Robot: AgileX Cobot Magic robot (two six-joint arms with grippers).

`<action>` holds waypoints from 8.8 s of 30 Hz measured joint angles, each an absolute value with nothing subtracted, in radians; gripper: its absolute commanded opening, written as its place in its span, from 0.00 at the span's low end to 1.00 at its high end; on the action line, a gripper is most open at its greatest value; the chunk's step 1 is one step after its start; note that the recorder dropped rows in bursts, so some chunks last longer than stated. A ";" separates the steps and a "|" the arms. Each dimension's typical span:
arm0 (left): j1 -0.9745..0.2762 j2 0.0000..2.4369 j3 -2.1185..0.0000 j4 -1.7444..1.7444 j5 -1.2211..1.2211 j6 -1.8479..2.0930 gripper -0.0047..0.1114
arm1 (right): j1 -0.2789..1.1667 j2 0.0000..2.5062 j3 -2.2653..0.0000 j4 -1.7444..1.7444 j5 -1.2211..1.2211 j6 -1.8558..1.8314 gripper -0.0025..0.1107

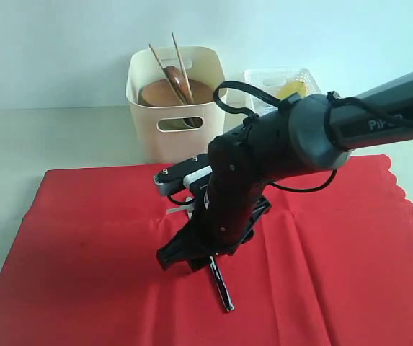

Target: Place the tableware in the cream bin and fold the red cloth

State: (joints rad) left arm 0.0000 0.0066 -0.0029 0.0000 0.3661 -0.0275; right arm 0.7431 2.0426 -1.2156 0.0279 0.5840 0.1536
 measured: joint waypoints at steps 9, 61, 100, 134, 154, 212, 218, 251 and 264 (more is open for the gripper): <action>0.000 0.007 -0.003 0.000 0.366 -0.027 0.04 | 0.743 2.061 -1.218 0.018 0.578 0.160 0.27; 0.000 0.007 -0.003 0.000 0.366 -0.027 0.04 | 0.641 1.596 -0.917 0.030 -0.460 0.075 0.02; 0.000 0.007 -0.003 0.000 0.366 -0.027 0.04 | 0.396 2.356 -1.589 -0.436 -0.621 0.267 0.24; 0.000 0.007 -0.003 0.000 0.366 -0.027 0.04 | 0.396 2.009 -1.591 -0.430 0.343 0.377 0.40; 0.000 0.007 -0.003 0.000 0.366 -0.027 0.04 | 0.396 1.758 -1.295 -0.418 0.540 0.369 0.40; 0.000 0.007 -0.003 0.000 0.366 -0.027 0.04 | 0.396 0.201 -0.545 -0.249 0.353 0.167 0.40; 0.000 0.007 -0.003 0.000 0.366 -0.027 0.04 | 0.396 0.068 -0.443 -0.258 0.299 0.167 0.40; -0.082 0.007 -0.003 0.000 0.366 -0.027 0.04 | 0.396 0.076 -0.241 -0.333 0.331 0.218 0.08; -0.180 0.007 -0.003 0.000 0.366 -0.027 0.04 | 0.396 0.260 -0.260 -0.355 0.399 0.297 0.08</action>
